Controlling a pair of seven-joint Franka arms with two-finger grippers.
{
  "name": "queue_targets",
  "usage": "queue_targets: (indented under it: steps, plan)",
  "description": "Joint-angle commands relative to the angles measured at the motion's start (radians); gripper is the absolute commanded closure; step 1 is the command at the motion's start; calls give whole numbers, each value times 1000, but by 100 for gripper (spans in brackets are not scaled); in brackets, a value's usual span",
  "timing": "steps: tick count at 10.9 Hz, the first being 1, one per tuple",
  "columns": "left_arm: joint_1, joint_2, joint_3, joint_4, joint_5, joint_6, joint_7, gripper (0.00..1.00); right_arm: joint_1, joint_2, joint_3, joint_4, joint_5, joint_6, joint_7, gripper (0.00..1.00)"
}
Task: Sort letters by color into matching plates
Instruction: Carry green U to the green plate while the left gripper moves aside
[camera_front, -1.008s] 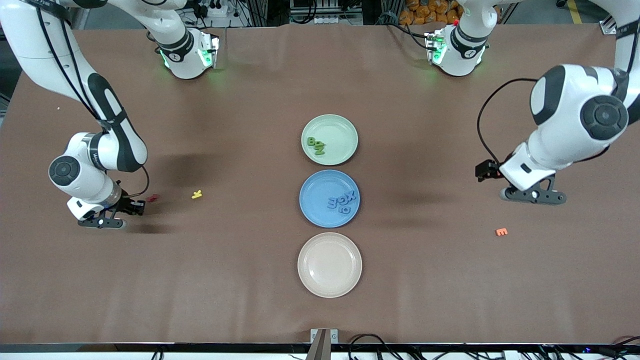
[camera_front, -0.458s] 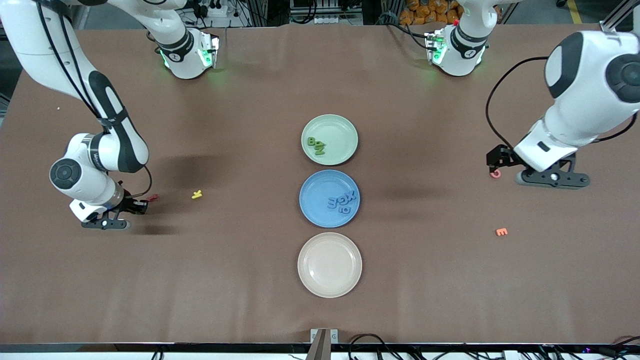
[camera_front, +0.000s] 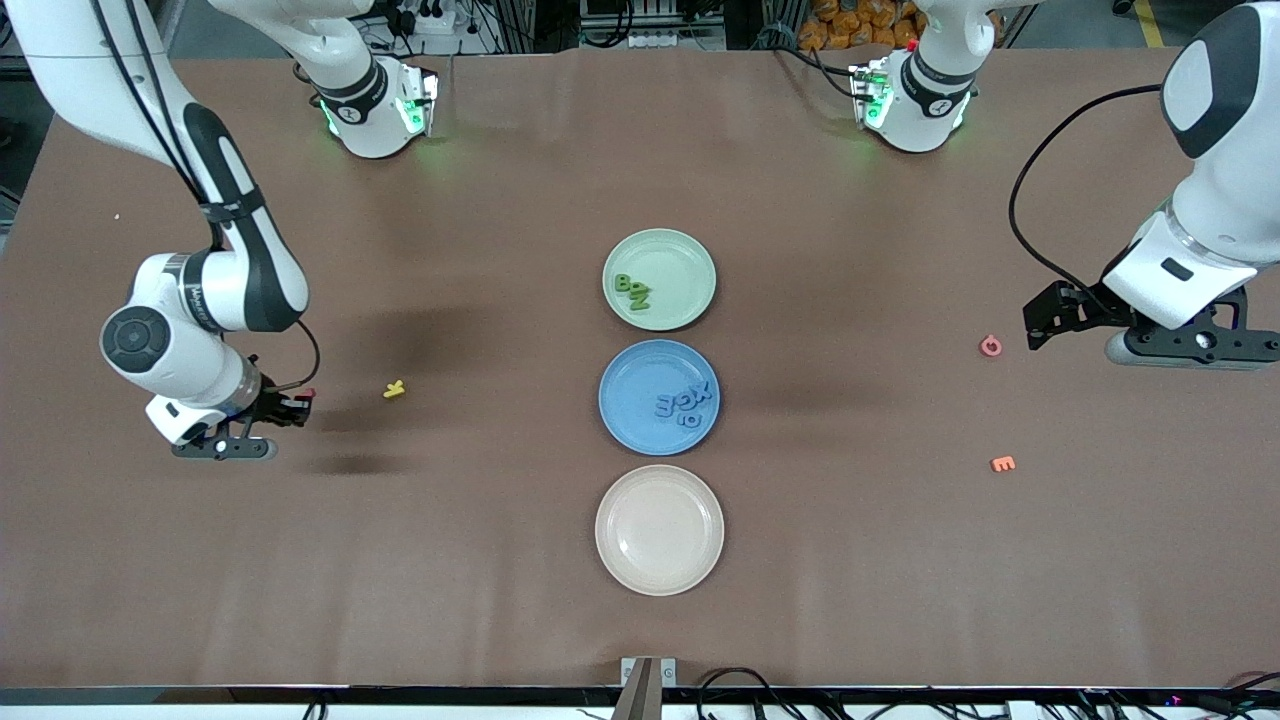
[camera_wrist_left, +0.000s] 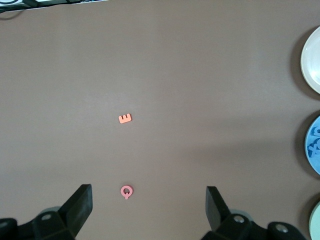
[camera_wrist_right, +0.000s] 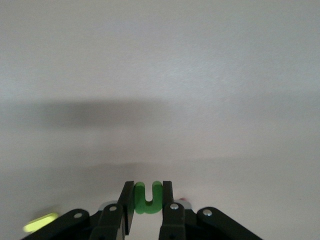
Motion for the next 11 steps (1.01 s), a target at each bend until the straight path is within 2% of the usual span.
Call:
queue_targets:
  steps: [1, 2, 3, 4, 7, 11]
  plan:
    - [-20, 28, -2, 35, -17, -31, 3, 0, 79, -68, 21, -19, 12, -65, 149, 100]
    - [-61, 27, 23, 36, -17, -50, 4, 0, 127, -76, 24, -22, 12, -72, 229, 100]
    - [-128, 22, 88, 36, -22, -59, 6, 0, 165, -80, 40, -22, 12, -73, 307, 100]
    - [-174, 19, 144, 36, -29, -77, 9, 0, 172, -85, 81, -22, 12, -84, 375, 100]
    - [-173, 19, 159, 94, -75, -184, 6, 0, 233, -107, 178, -21, 12, -121, 593, 100]
    - [-135, 25, 175, 206, -78, -271, 12, 0, 421, -107, 181, -10, 10, -116, 847, 100]
